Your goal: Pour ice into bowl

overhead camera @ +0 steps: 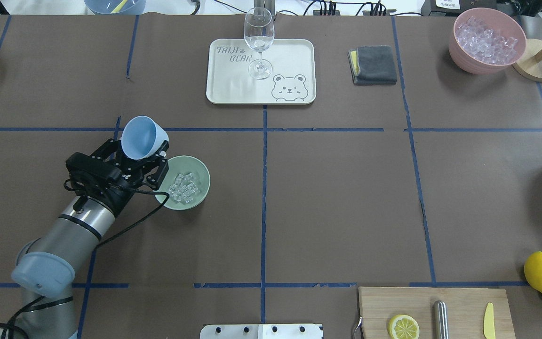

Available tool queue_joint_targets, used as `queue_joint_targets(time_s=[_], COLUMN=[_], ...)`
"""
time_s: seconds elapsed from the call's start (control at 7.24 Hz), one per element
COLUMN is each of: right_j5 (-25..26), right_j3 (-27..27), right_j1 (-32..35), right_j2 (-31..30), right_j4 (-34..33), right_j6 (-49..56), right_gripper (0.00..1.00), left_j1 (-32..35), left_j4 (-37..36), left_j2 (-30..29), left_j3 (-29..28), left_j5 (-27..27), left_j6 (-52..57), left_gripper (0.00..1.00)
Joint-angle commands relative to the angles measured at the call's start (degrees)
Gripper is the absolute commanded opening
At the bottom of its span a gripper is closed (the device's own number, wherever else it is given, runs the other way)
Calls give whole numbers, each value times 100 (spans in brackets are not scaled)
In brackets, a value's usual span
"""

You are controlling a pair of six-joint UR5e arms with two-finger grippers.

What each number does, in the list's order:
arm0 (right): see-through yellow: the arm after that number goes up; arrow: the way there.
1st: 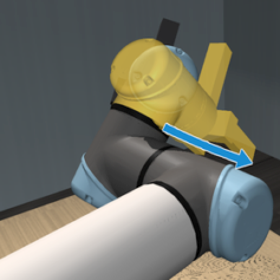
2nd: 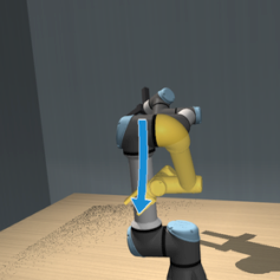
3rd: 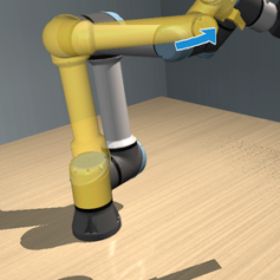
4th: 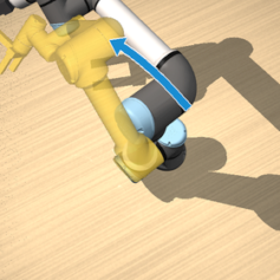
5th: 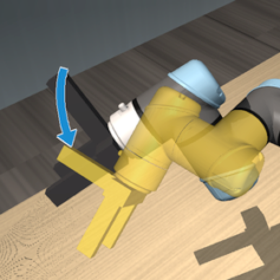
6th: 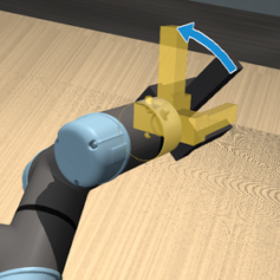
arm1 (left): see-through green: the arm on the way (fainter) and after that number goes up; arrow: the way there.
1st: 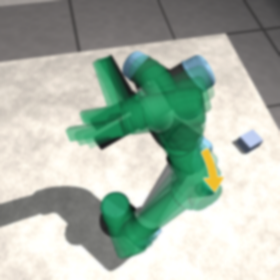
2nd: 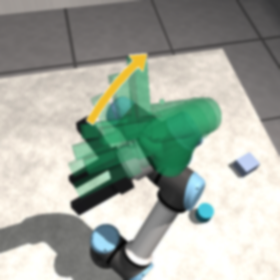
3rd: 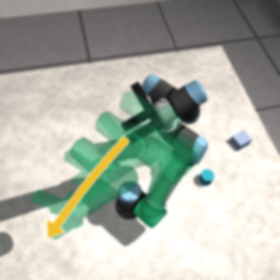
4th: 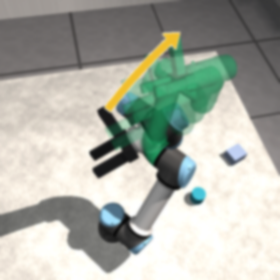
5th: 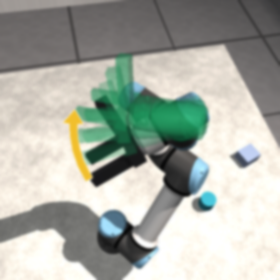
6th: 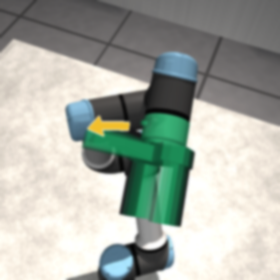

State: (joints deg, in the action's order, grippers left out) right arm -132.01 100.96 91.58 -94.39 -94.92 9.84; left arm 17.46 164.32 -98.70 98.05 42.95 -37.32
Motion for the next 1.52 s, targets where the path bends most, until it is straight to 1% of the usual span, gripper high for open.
queue_joint_targets(time_s=[0.0, 0.28, 0.41, 0.55, 0.69, 0.83, 1.24, 1.38], right_j5=[0, 0, 0, 0, 0, 0, 0, 0], right_j3=[3, 11, 11, 11, 11, 11, 11, 11], right_j1=[0, 0, 0, 0, 0, 0, 0, 0], right_j2=[0, 0, 0, 8, 17, 17, 17, 17], right_j4=[0, 0, 0, 0, 9, 0, 0, 9], right_j6=[-8, -8, -8, -8, -8, -8, -8, 0], right_gripper=[100, 100, 100, 100, 100, 100, 100, 100], left_j1=[684, 1082, 1110, 1154, 1145, 1137, 1119, 1093], left_j4=[-49, -23, 47, 47, 91, 178, 206, 197], left_j2=[743, 1516, 1947, 2142, 2092, 2065, 2056, 2056], left_j3=[-5, -101, -102, -207, -625, -925, -1104, -1113], left_j5=[1052, 1530, 1515, 1506, 1497, 1497, 1541, 1550], left_j6=[-991, -1958, -2033, -2390, -2594, -2605, -2587, -2587], left_gripper=[0, 0, 0, 0, 0, 0, 0, 6])
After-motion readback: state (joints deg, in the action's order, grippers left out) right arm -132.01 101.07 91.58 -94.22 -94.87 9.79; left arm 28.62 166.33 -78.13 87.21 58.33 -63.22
